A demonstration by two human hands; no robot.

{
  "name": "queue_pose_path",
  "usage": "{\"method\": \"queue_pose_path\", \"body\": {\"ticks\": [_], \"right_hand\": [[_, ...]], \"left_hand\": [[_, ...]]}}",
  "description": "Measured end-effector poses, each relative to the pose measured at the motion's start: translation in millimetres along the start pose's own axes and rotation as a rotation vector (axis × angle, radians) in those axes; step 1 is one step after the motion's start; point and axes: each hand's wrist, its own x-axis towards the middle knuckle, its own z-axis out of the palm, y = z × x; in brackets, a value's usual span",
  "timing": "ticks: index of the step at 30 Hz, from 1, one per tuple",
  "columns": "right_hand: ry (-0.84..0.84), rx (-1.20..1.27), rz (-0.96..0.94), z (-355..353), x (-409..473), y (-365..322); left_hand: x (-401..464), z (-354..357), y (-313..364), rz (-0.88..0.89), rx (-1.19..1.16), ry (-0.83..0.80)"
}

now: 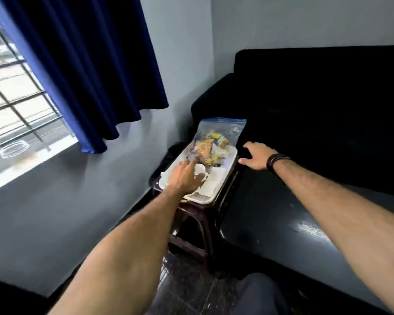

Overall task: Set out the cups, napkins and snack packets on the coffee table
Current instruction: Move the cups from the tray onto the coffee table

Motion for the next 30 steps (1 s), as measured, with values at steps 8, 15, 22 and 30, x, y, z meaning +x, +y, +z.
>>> {"method": "queue_pose_path", "body": {"ticks": [8,15,22,30], "right_hand": [[-0.139,0.07,-0.115,78.0,15.5,-101.5],[-0.207,0.079,-0.096,132.8,39.6,-140.4],[-0.223,0.067,-0.061,162.3,59.4,-157.2],[-0.097,0.105,-0.087,186.2,65.9,-151.3]], "left_hand": [[-37.3,18.6,-99.2,-0.306,0.002,-0.109],[-5.0,31.5,-118.1,-0.402,-0.13,-0.124],[45.4,49.0,-117.8,-0.39,-0.161,-0.239],[65.4,62.9,-118.4,-0.433,-0.146,-0.234]]}}
